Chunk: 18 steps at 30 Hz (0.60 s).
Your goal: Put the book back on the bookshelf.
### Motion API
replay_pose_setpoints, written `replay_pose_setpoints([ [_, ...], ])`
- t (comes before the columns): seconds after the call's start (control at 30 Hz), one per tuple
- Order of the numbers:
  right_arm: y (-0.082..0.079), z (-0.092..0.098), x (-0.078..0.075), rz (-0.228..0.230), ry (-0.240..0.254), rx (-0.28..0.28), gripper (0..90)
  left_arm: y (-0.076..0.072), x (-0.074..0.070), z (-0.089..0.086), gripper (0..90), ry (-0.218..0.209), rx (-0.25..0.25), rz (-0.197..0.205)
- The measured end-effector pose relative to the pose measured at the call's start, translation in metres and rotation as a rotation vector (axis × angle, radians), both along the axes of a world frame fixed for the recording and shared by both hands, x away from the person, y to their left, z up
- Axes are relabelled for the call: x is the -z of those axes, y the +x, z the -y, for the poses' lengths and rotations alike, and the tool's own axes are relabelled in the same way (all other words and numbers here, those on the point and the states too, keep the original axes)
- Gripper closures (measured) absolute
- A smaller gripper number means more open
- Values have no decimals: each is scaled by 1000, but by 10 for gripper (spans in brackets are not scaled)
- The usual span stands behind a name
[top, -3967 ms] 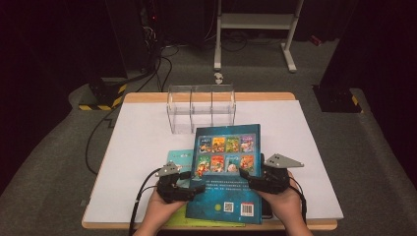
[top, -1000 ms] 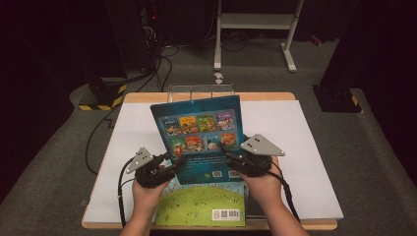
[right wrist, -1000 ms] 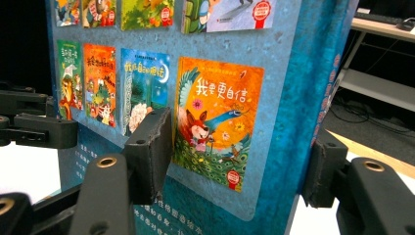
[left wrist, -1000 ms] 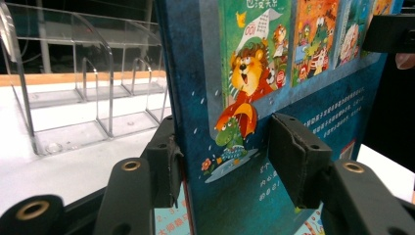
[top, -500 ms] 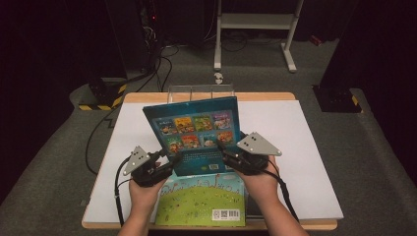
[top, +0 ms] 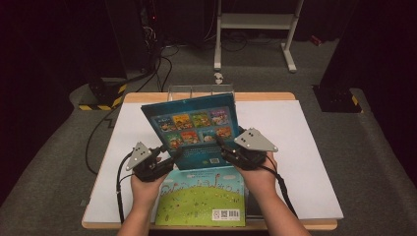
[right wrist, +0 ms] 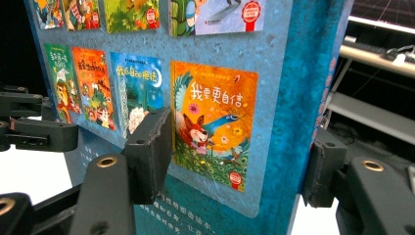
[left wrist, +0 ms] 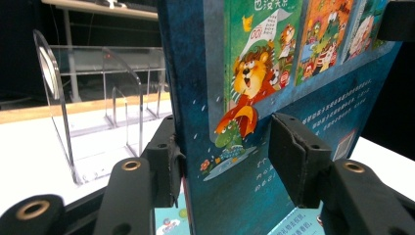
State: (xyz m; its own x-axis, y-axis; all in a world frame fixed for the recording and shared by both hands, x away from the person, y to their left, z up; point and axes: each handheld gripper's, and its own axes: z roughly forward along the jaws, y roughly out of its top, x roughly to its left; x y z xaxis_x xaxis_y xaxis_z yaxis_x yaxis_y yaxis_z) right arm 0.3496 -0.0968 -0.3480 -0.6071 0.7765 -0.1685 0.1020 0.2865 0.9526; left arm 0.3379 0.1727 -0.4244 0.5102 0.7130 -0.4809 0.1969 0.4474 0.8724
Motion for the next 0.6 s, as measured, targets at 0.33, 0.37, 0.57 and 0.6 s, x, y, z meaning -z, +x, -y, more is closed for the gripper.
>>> replay_pose_setpoints([
  [0.33, -1, -1, 6, 9, -13, 1, 383, 6, 10, 1, 482, 25, 8, -26],
  [0.37, 0, 0, 10, 3, -9, 6, 379, 6, 11, 1, 481, 30, 6, -20],
  [0.57, -3, 2, 13, 8, 5, -6, 379, 3, 11, 1, 477, 27, 11, -18],
  [0.6, -4, 2, 13, 7, 7, -7, 378, 2, 11, 1, 476, 32, 11, -16],
])
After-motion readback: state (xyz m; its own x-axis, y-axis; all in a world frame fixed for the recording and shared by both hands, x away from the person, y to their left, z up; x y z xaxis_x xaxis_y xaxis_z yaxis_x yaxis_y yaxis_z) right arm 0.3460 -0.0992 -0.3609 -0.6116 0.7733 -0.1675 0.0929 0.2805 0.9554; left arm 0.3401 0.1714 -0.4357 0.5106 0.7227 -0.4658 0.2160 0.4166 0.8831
